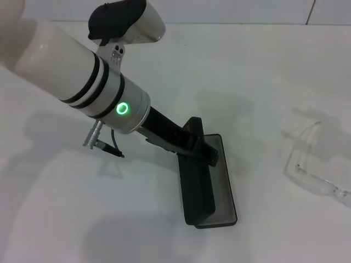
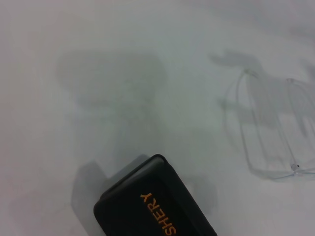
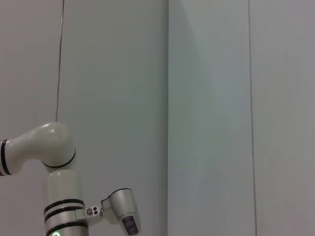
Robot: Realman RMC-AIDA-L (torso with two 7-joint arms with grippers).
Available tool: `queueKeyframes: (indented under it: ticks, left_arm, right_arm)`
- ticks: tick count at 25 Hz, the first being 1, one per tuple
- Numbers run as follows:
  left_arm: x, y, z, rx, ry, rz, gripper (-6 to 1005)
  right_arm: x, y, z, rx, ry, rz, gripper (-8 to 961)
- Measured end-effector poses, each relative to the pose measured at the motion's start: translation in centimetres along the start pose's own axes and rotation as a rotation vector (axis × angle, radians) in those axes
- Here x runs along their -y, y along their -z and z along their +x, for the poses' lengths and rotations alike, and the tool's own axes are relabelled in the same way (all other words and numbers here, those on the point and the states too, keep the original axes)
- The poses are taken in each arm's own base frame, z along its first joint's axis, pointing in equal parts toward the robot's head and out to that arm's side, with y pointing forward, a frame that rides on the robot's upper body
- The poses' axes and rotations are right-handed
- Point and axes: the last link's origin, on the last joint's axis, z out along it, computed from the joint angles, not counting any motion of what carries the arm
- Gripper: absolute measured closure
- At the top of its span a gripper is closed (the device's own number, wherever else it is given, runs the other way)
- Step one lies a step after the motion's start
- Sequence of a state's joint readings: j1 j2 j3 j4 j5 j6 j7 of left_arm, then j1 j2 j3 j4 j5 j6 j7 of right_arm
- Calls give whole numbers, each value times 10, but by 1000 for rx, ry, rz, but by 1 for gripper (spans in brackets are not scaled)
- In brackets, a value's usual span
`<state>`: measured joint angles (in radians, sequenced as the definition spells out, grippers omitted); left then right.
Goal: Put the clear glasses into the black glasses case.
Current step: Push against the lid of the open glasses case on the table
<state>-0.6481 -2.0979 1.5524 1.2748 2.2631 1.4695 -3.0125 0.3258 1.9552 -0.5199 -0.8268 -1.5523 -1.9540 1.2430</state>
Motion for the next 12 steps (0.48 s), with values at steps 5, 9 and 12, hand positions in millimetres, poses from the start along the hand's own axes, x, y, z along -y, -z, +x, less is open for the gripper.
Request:
queueKeyframes:
  ticks: [5, 9, 12]
  left_arm:
    - [-2, 4, 3, -15, -19, 12, 322]
    - [0, 4, 3, -17, -23, 24, 322]
    - [0, 4, 3, -16, -24, 28, 322]
  right_arm:
    - [0, 2, 1, -16, -4, -3, 317]
    - [0, -2, 2, -32, -9, -21, 317]
    - [0, -3, 2, -32, -6, -26, 317]
